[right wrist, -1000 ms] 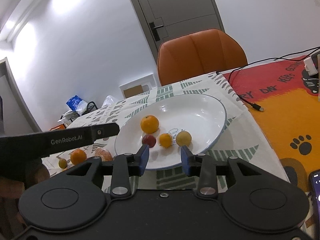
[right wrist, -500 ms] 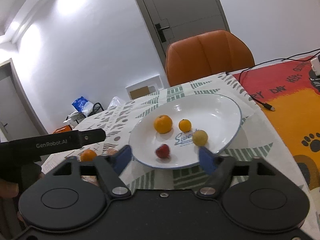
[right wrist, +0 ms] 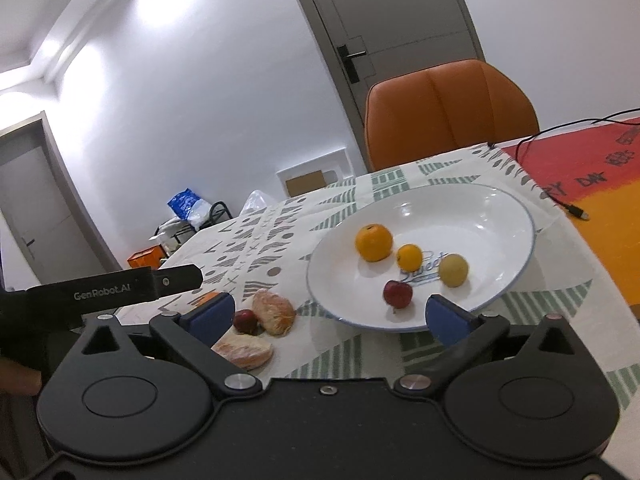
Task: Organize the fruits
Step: 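Move both open tools back to the remaining fruit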
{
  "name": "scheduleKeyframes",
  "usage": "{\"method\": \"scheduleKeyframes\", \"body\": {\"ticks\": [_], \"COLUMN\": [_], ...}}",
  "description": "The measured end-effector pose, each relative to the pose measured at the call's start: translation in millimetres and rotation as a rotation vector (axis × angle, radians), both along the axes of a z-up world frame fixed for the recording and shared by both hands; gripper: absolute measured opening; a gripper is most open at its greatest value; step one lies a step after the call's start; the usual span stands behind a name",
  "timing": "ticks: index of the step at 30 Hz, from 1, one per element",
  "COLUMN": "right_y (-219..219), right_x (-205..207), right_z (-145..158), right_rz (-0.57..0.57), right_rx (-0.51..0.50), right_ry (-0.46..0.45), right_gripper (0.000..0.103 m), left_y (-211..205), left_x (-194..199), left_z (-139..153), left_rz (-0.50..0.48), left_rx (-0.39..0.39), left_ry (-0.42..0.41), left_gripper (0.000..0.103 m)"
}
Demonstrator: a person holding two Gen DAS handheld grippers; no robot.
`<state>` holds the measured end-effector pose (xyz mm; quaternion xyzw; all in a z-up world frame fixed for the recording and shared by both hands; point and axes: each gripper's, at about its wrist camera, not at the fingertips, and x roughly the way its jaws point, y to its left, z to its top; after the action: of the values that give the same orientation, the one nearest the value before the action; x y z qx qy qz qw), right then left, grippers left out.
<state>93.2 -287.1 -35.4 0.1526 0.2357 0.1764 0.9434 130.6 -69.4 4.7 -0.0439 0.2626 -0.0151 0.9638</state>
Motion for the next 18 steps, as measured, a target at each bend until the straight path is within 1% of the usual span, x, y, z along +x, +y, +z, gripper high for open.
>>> {"method": "scheduleKeyframes", "body": {"ticks": [12,15,18], "right_y": [21.7,28.4,36.2], "right_x": [0.8,1.5,2.2], "right_z": [-2.7,-3.8,-5.8], "right_rz": [0.064,0.085,0.107], "right_rx": [-0.011,-0.014,-0.027], "right_ry": [0.019,0.021,0.024], "right_gripper": [0.103,0.103,0.103], "left_y": [27.2,34.3,41.4], "left_x": [-13.2,-14.0,-15.1], "left_z": [-3.6,-6.3,-11.2], "left_rz": [0.027,0.039,0.047], "left_rx": [-0.004,0.0,-0.012], "left_ry": [0.001,0.013,0.024], "left_gripper": [0.093,0.093,0.093]}}
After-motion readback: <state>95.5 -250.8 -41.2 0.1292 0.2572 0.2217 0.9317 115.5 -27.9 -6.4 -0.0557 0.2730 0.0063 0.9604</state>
